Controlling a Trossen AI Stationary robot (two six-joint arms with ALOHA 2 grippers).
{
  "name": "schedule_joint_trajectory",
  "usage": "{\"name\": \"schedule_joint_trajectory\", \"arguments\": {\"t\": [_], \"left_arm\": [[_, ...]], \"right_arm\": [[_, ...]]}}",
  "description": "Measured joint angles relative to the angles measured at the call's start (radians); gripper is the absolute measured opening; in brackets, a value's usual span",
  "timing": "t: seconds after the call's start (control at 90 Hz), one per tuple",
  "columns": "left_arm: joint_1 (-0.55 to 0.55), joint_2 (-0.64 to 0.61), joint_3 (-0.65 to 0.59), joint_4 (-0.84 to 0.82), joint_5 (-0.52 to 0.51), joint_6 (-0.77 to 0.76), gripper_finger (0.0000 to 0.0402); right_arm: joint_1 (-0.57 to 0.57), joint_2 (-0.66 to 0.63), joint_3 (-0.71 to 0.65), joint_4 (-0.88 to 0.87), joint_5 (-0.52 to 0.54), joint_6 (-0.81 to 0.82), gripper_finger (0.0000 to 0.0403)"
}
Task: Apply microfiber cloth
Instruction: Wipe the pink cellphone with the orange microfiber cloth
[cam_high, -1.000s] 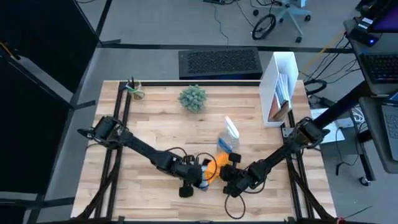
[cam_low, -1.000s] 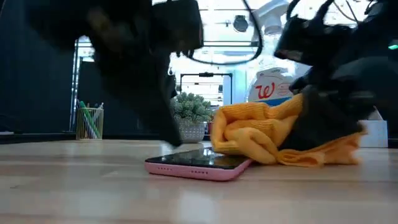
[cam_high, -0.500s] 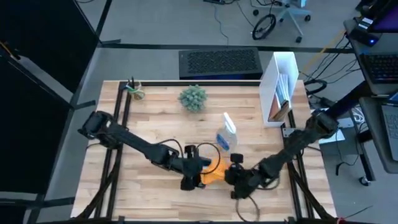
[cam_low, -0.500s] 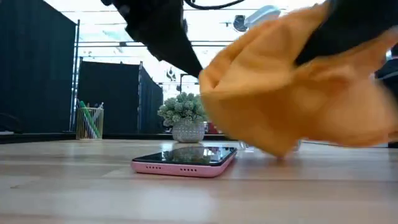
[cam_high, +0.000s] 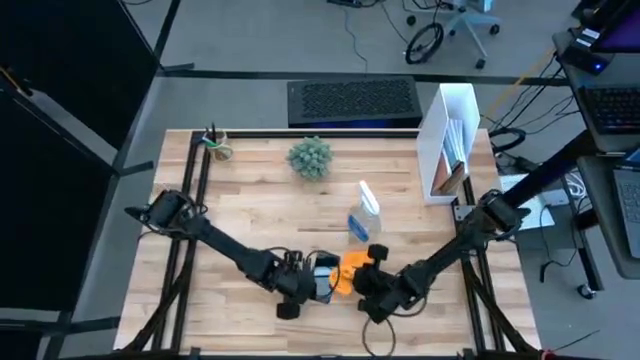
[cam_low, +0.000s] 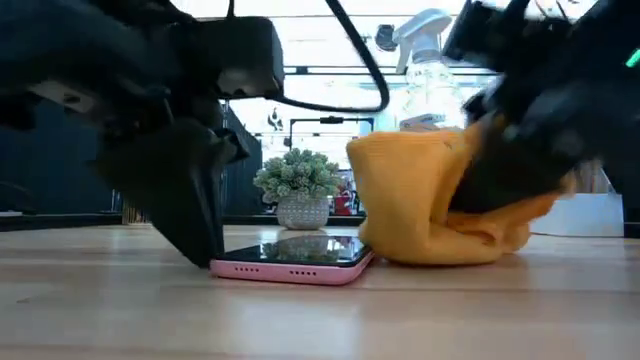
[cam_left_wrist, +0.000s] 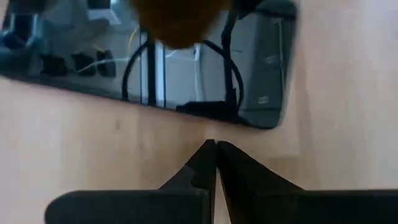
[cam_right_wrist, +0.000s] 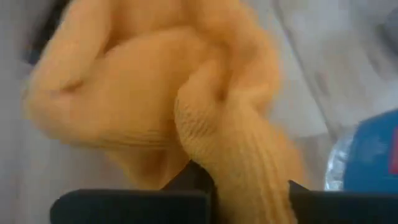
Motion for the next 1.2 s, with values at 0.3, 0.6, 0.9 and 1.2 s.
{"name": "schedule_joint_trajectory", "arguments": {"t": [0.3, 0.6, 0.9, 1.2], "left_arm": [[0.006, 0.029, -0.001, 0.21, 0.022, 0.007, 0.0005], [0.009, -0.093, 0.06, -0.03, -0.1, 0.066, 0.0005], [0.11, -0.091, -0.003, 0.031, -0.175, 0.165, 0.0005], [0.132, -0.008, -0.053, 0.167, -0.08, 0.157, 0.0005]], "right_arm": [[-0.066, 0.021, 0.0, 0.132, -0.022, -0.151, 0.0006], [-0.03, -0.206, 0.061, -0.022, -0.069, -0.224, 0.0006], [-0.004, -0.077, 0.06, 0.157, -0.155, -0.258, 0.0006], [-0.037, 0.044, 0.06, 0.256, -0.18, -0.251, 0.0006]]}}
